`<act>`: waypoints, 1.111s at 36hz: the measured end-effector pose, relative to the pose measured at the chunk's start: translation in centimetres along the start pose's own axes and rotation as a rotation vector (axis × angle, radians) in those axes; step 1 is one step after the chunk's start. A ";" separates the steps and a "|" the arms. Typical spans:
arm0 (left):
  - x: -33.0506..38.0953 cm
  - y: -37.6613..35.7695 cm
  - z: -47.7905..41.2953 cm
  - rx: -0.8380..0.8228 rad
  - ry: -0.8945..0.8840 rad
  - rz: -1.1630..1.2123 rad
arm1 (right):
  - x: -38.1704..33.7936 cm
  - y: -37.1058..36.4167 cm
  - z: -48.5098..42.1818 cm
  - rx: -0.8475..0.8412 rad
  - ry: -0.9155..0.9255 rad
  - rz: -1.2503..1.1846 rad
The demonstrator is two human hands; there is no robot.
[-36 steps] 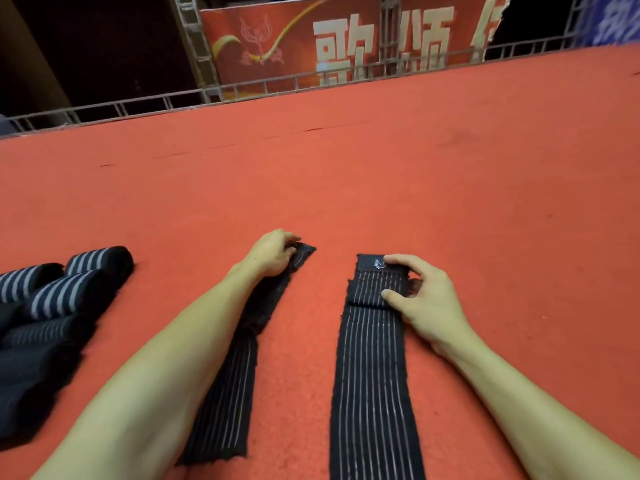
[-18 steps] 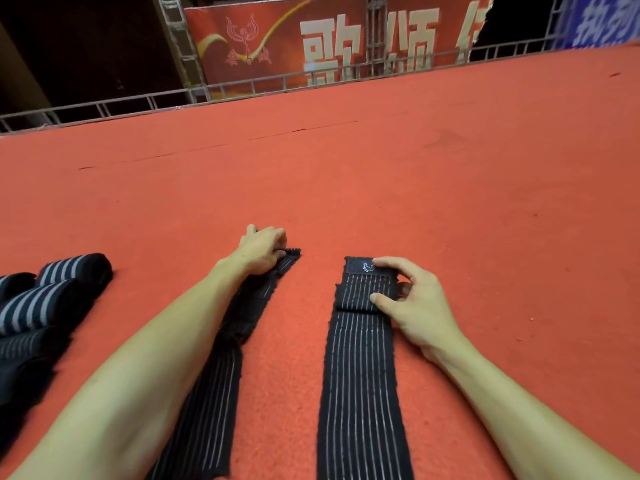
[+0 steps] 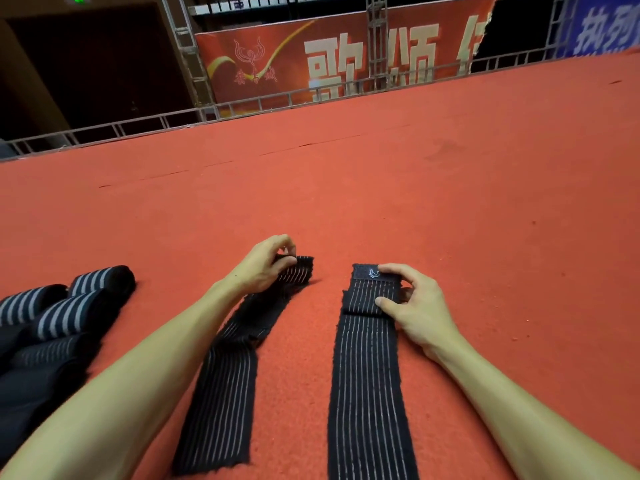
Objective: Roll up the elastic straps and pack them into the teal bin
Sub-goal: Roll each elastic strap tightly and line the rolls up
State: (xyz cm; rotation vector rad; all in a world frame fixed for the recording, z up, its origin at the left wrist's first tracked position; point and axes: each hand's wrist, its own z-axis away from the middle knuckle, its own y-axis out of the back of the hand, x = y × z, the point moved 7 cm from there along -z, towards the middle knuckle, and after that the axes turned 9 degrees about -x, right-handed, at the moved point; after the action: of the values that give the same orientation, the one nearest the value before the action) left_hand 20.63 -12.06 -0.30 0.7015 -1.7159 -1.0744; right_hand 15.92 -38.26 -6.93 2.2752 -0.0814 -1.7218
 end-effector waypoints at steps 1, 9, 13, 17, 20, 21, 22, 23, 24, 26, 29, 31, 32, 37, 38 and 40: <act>0.2 0.2 0.3 0.006 0.005 0.015 | 0.0 0.0 0.0 0.003 0.000 0.004; 4.1 3.0 4.4 0.000 0.002 0.038 | -2.2 0.5 0.8 0.036 0.043 0.004; 6.1 5.5 6.7 0.027 -0.025 0.119 | -5.5 1.1 0.6 0.036 0.118 0.048; 8.4 8.1 8.9 0.078 -0.043 0.251 | -10.6 1.7 0.2 0.050 0.195 0.020; 10.6 9.9 10.6 0.124 -0.064 0.345 | -14.8 1.6 0.6 0.042 0.255 -0.016; 11.4 10.4 11.1 0.141 -0.076 0.375 | -16.2 1.5 0.9 0.034 0.275 -0.030; 12.2 10.9 11.6 0.161 -0.089 0.402 | -17.5 1.3 1.1 0.023 0.296 -0.047; 13.0 11.4 12.2 0.185 -0.103 0.426 | -18.8 1.2 1.5 0.012 0.314 -0.062; 13.8 11.9 12.8 0.215 -0.116 0.449 | -20.1 1.0 1.9 -0.002 0.332 -0.077; 15.0 12.9 13.8 0.284 -0.128 0.501 | -22.6 0.5 2.8 -0.049 0.375 -0.106; 16.2 14.4 15.1 0.380 -0.120 0.583 | -25.5 -0.3 3.9 -0.124 0.413 -0.116; 16.9 15.2 15.8 0.429 -0.123 0.621 | -26.7 -0.7 4.4 -0.166 0.421 -0.094; 17.1 15.6 16.2 0.448 -0.127 0.646 | -27.2 -1.0 4.6 -0.191 0.422 -0.090; 17.8 16.6 17.8 0.486 -0.138 0.752 | -29.8 -2.9 5.3 -0.285 0.486 0.094; 17.9 16.7 18.0 0.483 -0.134 0.752 | -30.2 -3.1 5.2 -0.286 0.488 0.117; 17.7 16.9 18.4 0.488 -0.116 0.762 | -30.7 -3.3 5.3 -0.300 0.480 0.099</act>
State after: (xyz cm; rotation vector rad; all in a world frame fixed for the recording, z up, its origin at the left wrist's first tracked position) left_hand -2.81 -12.82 19.44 0.2140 -2.1116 -0.1688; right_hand 1.68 -29.48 19.60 2.3357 0.1512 -1.0213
